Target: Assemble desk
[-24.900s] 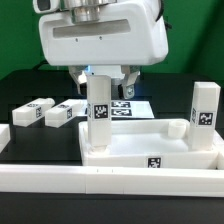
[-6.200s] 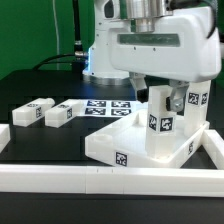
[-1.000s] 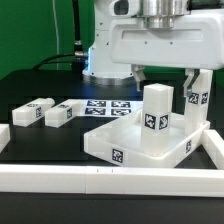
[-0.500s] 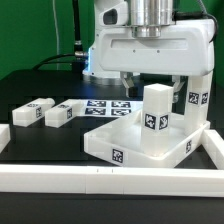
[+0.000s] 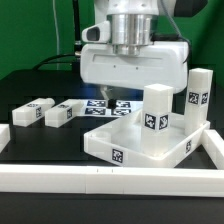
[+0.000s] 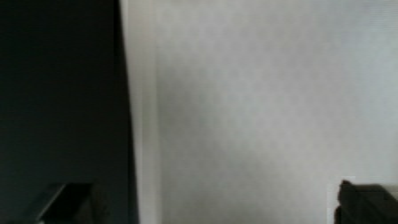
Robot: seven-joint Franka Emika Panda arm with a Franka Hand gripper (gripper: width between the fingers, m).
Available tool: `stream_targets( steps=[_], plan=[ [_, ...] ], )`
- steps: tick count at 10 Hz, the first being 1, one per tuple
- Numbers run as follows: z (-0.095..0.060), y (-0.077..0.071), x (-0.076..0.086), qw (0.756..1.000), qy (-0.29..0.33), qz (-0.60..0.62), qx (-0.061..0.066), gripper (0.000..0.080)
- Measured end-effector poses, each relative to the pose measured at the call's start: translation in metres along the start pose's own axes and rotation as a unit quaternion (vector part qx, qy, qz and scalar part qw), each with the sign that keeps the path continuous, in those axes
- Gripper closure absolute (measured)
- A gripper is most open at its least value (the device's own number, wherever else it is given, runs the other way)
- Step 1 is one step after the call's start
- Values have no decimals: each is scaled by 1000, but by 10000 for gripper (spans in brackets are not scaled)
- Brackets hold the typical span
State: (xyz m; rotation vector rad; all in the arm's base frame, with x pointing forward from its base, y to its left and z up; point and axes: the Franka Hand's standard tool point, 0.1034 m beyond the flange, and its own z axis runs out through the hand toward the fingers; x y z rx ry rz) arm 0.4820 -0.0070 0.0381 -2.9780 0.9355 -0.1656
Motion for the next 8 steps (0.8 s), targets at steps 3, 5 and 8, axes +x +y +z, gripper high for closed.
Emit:
stream_targets(
  steps=[3, 5, 8],
  plan=[
    [22, 13, -2, 1000, -3, -6, -16, 150],
    [24, 14, 2, 1000, -3, -9, -18, 150],
    [21, 16, 15, 1000, 3, -12, -16, 442]
  ],
)
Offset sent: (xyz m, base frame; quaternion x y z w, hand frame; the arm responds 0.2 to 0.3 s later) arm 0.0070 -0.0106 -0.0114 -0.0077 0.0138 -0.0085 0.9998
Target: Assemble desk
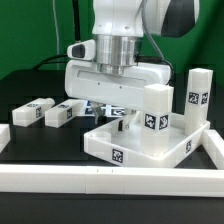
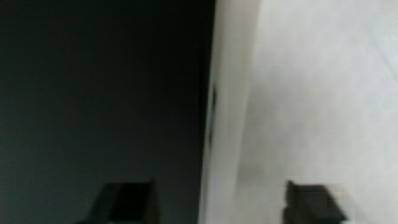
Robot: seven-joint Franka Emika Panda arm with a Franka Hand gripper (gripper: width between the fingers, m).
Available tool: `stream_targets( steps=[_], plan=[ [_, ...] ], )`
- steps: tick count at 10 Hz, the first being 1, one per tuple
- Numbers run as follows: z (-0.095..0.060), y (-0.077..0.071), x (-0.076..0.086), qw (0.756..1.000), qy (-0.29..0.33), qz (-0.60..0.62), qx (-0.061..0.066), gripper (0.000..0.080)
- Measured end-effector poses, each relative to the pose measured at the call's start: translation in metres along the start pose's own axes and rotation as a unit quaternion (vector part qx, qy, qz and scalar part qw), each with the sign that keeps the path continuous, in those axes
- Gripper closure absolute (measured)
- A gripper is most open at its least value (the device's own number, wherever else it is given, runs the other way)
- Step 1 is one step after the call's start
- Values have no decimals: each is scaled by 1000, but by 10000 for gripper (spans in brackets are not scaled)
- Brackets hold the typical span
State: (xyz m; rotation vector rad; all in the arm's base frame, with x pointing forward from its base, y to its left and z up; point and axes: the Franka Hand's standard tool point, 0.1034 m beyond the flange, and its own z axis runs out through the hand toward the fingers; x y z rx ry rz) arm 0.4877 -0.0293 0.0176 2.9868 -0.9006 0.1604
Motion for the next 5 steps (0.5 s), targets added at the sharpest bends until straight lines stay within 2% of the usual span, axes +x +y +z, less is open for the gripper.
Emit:
stream_targets(
  steps=[1, 2, 3, 5],
  plan=[
    [1, 0, 2, 1000, 1, 0, 0, 577],
    [2, 0, 2, 1000, 1, -1, -1, 577],
    [2, 0, 2, 1000, 2, -1, -1, 738],
    [2, 0, 2, 1000, 2, -1, -1, 741]
  ],
)
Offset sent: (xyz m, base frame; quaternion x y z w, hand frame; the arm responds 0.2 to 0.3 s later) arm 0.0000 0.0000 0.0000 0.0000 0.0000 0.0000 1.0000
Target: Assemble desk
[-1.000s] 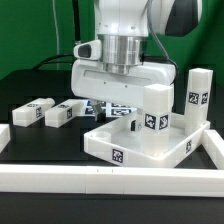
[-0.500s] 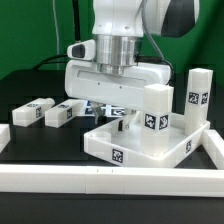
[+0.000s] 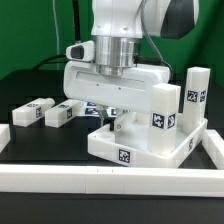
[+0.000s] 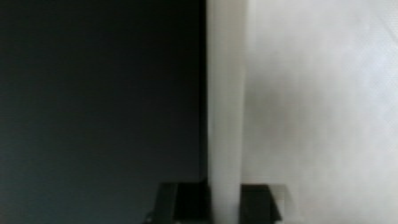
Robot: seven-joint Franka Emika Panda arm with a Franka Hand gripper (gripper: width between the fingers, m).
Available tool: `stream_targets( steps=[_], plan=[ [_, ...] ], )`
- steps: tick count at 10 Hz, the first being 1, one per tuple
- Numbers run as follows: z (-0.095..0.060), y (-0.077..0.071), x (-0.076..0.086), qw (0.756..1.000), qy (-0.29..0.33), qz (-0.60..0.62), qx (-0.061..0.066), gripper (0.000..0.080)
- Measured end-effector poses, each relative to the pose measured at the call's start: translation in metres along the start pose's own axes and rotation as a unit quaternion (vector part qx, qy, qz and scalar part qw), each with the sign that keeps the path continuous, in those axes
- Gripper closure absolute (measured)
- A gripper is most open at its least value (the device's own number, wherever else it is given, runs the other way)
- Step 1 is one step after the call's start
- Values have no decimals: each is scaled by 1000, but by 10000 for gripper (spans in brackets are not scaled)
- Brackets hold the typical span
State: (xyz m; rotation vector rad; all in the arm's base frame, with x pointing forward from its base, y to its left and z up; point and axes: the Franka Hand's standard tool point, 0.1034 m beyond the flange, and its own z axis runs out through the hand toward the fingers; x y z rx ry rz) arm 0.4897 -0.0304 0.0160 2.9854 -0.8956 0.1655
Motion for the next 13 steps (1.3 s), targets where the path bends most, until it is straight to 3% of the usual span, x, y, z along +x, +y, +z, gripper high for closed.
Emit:
stream_targets(
  steps=[9, 13],
  plan=[
    [0, 0, 0, 1000, 0, -13, 0, 741],
    [0, 0, 2, 990, 2, -143, 0, 741]
  ],
)
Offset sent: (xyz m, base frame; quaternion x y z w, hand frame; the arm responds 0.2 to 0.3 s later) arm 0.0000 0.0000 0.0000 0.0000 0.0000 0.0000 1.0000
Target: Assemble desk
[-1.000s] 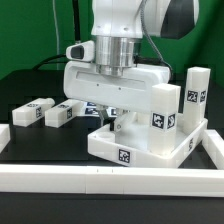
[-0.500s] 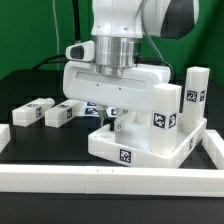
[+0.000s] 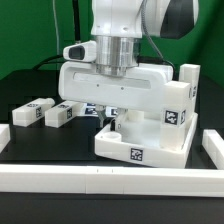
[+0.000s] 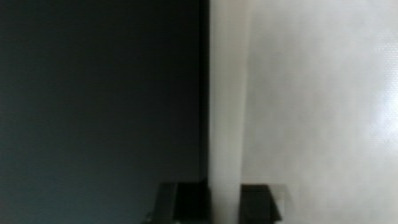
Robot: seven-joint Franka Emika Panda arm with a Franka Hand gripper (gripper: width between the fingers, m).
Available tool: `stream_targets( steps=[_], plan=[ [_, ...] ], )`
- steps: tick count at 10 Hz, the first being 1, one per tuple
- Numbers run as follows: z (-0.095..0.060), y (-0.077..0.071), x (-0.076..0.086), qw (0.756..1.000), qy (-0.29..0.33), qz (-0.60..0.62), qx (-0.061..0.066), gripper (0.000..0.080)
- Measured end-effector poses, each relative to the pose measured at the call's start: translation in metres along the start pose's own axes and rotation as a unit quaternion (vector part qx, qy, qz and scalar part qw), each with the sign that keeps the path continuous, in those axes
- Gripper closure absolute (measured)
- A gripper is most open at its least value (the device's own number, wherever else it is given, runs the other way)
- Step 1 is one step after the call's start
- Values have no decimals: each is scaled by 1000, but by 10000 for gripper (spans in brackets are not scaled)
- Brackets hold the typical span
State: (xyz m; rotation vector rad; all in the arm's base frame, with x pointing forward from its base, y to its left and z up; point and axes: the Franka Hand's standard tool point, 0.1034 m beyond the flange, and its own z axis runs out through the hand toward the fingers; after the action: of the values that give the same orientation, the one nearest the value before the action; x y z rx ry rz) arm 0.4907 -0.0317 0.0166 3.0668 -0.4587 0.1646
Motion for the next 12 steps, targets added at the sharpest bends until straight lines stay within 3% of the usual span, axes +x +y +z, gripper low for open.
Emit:
stream_targets(
  steps=[3, 8, 12],
  plan=[
    [-1, -1, 3, 997, 3, -78, 0, 740],
    [-3, -19, 26, 972, 19, -235, -5, 739],
    [-5, -15, 31, 946, 23, -323, -11, 738]
  ],
)
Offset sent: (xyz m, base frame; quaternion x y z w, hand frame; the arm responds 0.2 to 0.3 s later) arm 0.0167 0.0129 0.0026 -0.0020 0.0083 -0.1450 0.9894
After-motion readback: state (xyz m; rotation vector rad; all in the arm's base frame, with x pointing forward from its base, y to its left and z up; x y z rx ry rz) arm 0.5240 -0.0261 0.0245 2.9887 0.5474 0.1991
